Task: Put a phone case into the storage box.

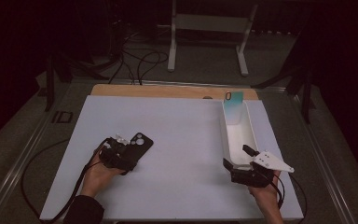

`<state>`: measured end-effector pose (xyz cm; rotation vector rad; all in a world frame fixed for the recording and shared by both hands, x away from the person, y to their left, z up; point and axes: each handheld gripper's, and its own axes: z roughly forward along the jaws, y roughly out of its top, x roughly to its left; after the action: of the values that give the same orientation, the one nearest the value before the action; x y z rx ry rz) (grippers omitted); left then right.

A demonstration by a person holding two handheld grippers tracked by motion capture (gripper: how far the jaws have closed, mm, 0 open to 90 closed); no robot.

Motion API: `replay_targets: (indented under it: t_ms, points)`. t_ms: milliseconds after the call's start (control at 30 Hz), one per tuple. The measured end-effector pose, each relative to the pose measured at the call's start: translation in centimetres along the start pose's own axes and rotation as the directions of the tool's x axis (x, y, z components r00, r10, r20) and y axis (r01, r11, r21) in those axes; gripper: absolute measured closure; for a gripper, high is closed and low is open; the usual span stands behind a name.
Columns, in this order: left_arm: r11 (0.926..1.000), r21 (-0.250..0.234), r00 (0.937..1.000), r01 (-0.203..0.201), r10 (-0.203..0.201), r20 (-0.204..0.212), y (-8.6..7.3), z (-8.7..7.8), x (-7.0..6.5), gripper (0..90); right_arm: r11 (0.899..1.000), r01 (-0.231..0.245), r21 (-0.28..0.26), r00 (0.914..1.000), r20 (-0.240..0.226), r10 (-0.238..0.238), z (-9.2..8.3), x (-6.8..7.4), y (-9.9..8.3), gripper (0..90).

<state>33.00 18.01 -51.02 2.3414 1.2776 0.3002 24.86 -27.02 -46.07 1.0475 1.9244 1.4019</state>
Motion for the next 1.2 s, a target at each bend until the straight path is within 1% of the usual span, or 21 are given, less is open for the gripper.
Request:
replay_targets:
  t_ms: [67, 133, 167, 333, 367, 433, 533, 600, 733, 767, 800, 933, 967, 1000, 1033, 1067, 1100, 1200]
  points:
    - [0.9998, -0.013, 0.9999, 0.012, -0.012, 0.007, -0.1, -0.1, 0.1, 16.2, 1.000, -0.001, 0.002, 1.0000, 0.000, 0.001, 0.0, 0.0, 0.0, 8.5]
    - [0.9991, -0.034, 0.9993, 0.027, -0.026, 0.026, -0.2, -0.2, 0.1, 16.2, 1.000, -0.005, 0.002, 1.0000, -0.001, 0.005, 0.0, -0.1, 0.1, 8.4]
    - [0.9986, -0.044, 0.9995, 0.028, -0.027, 0.018, -0.2, -0.4, 0.0, 16.2, 1.000, -0.006, 0.001, 1.0000, -0.001, 0.006, 0.0, -0.1, 0.1, 8.5]
    - [0.9966, -0.079, 0.9996, 0.024, -0.023, 0.019, -0.3, -1.2, -0.2, 16.0, 1.000, -0.022, 0.002, 0.9997, -0.006, 0.022, 0.0, -0.2, 0.3, 8.5]
    - [0.9956, -0.091, 0.9997, 0.024, -0.023, 0.011, -0.3, -1.4, -0.3, 16.0, 1.000, -0.023, 0.005, 0.9997, -0.009, 0.023, -0.1, -0.3, 0.3, 8.4]
    - [0.9947, -0.101, 0.9996, 0.020, -0.018, 0.019, -0.3, -1.7, -0.4, 15.9, 1.000, -0.023, 0.008, 0.9997, -0.006, 0.023, 0.0, -0.3, 0.4, 8.5]
    - [0.9917, -0.127, 0.9997, 0.017, -0.015, 0.017, -0.4, -2.1, -0.7, 15.8, 0.999, -0.031, 0.025, 0.9995, 0.003, 0.031, 0.1, -0.4, 0.4, 8.5]
    - [0.9889, -0.147, 0.9996, 0.022, -0.019, 0.023, -0.4, -2.4, -0.8, 15.8, 0.999, -0.036, 0.035, 0.9993, 0.005, 0.036, 0.2, -0.4, 0.5, 8.5]
    - [0.9821, -0.187, 0.9995, 0.025, -0.022, 0.021, -0.2, -3.1, -1.1, 15.7, 0.999, -0.035, 0.035, 0.9994, 0.011, 0.034, 0.2, -0.3, 1.0, 8.5]
    - [0.9792, -0.202, 0.9996, 0.025, -0.021, 0.019, 0.0, -3.3, -1.3, 15.7, 0.999, -0.036, 0.033, 0.9993, 0.010, 0.036, 0.2, -0.3, 1.1, 8.4]
    - [0.9782, -0.206, 0.9997, 0.021, -0.018, 0.017, 0.0, -3.5, -1.4, 15.7, 0.999, -0.033, 0.031, 0.9994, 0.009, 0.033, 0.2, -0.2, 1.2, 8.4]
    - [0.9688, -0.248, 0.9999, 0.007, -0.004, 0.014, 0.4, -4.4, -1.9, 15.7, 0.999, -0.026, 0.035, 0.9997, 0.005, 0.026, 0.3, -0.2, 1.6, 8.4]
    - [0.9654, -0.261, 0.9999, -0.001, 0.004, 0.011, 0.5, -4.7, -2.2, 15.7, 0.999, -0.028, 0.038, 0.9996, 0.005, 0.027, 0.4, -0.2, 1.6, 8.4]
    - [0.9648, -0.263, 0.9999, -0.004, 0.006, 0.009, 0.5, -4.8, -2.3, 15.7, 0.999, -0.031, 0.042, 0.9995, 0.002, 0.031, 0.5, -0.2, 1.7, 8.4]
    - [0.9619, -0.273, 0.9999, -0.012, 0.015, 0.009, 0.6, -5.1, -2.6, 15.7, 0.998, -0.032, 0.045, 0.9995, 0.002, 0.032, 0.5, -0.2, 1.8, 8.5]
    - [0.9607, -0.277, 0.9998, -0.013, 0.017, 0.009, 0.6, -5.1, -2.7, 15.7, 0.998, -0.045, 0.052, 0.9989, -0.009, 0.046, 0.7, -0.2, 2.0, 8.5]
    - [0.9573, -0.288, 0.9997, -0.017, 0.021, 0.010, 0.7, -5.4, -3.0, 15.7, 0.997, -0.051, 0.051, 0.9986, -0.013, 0.051, 0.8, -0.2, 2.0, 8.5]
    - [0.9573, -0.288, 0.9997, -0.017, 0.021, 0.010, 0.7, -5.4, -3.0, 15.7, 0.997, -0.057, 0.056, 0.9980, -0.022, 0.059, 0.9, -0.2, 2.2, 8.4]
